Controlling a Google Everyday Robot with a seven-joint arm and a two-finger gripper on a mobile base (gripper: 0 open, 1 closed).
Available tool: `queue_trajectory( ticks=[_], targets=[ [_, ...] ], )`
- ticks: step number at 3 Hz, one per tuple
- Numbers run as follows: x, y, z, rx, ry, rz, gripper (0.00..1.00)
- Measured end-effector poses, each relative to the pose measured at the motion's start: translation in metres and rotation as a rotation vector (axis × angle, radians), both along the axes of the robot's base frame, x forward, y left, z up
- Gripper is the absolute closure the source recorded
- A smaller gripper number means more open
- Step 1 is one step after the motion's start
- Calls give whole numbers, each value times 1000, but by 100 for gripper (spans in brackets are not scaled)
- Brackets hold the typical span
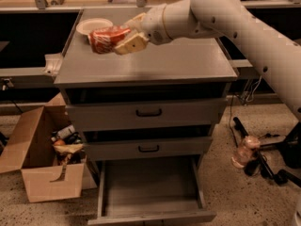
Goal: Place coke can into bottom drawer
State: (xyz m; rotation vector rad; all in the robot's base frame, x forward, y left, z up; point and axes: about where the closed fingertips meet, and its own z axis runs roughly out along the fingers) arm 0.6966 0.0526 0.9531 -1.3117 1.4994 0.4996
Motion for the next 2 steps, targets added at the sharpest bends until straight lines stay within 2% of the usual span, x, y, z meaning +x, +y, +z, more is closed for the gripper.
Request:
queue_trajectory(
  ticks=[1,2],
  targets=[
    [1,3,-3,-1,5,5,100],
    [-14,7,-8,-15,5,49,100]
  ],
)
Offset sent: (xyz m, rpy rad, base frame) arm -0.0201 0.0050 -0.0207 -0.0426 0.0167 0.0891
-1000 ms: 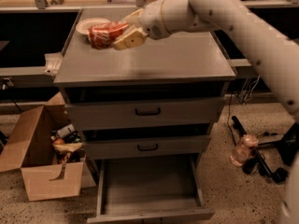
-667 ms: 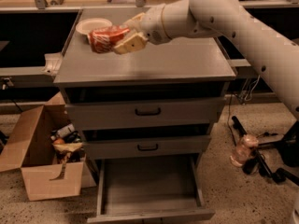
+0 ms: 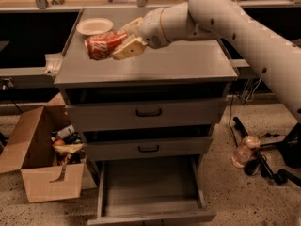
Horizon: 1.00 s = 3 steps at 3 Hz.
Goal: Place coke can into bottom drawer
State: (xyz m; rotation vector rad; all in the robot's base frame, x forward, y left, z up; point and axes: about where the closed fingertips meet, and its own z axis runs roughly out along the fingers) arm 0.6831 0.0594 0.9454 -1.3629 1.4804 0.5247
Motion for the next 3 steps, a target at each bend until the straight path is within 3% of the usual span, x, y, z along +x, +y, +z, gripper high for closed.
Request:
queue_trajectory(
  ticks=[1,2,3],
  targets=[
    [-35,-3,-9,-13,15,44,100],
    [-84,-9,-14,-34,35,46,100],
    [-148,-20,-48,-45,101,15,100]
  ],
)
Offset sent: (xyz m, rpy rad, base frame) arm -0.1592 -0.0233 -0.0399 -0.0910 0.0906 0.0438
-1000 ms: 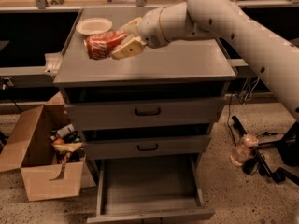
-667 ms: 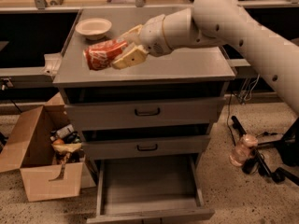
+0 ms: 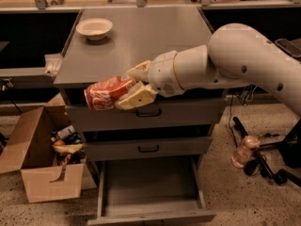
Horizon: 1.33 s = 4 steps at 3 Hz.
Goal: Place coke can into bottom drawer
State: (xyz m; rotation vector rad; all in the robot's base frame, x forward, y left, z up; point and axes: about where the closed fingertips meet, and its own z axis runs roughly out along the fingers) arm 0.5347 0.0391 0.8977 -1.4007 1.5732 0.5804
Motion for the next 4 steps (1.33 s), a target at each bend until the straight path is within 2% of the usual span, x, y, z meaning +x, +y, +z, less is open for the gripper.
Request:
queue_trajectory(
  ticks=[1,2,3,4],
  targets=[
    [0,0,0,0,0,0,100],
    [-3,0,-17,-3,24,-3,100],
    [-19,-8,-74,17,97,-42,100],
    [-32,-14,-114,21,149,-75,100]
  ],
)
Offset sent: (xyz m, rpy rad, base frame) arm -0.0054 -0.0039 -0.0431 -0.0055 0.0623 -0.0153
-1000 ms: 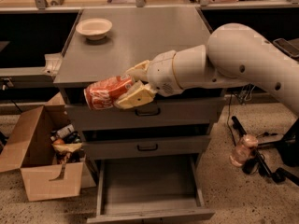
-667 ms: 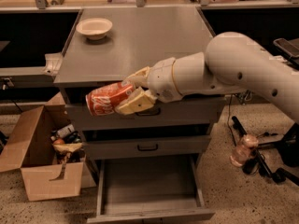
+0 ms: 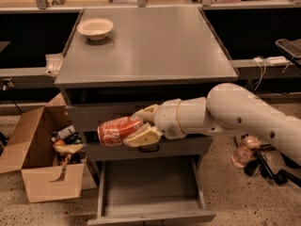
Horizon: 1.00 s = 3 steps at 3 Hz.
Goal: Place coke can into bottom drawer
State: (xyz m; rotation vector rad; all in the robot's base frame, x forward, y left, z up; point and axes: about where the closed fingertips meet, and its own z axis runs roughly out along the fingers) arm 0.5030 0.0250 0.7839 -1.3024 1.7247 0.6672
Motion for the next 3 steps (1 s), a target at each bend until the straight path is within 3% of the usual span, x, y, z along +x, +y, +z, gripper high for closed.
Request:
queue_trajectory(
  ticks=[1,2,3],
  targets=[
    [-13,-3,-44,22,70,-30,100],
    [-17,-5,-62,22,71,-30,100],
    [-25,-15,-108,34,100,-49,100]
  ],
)
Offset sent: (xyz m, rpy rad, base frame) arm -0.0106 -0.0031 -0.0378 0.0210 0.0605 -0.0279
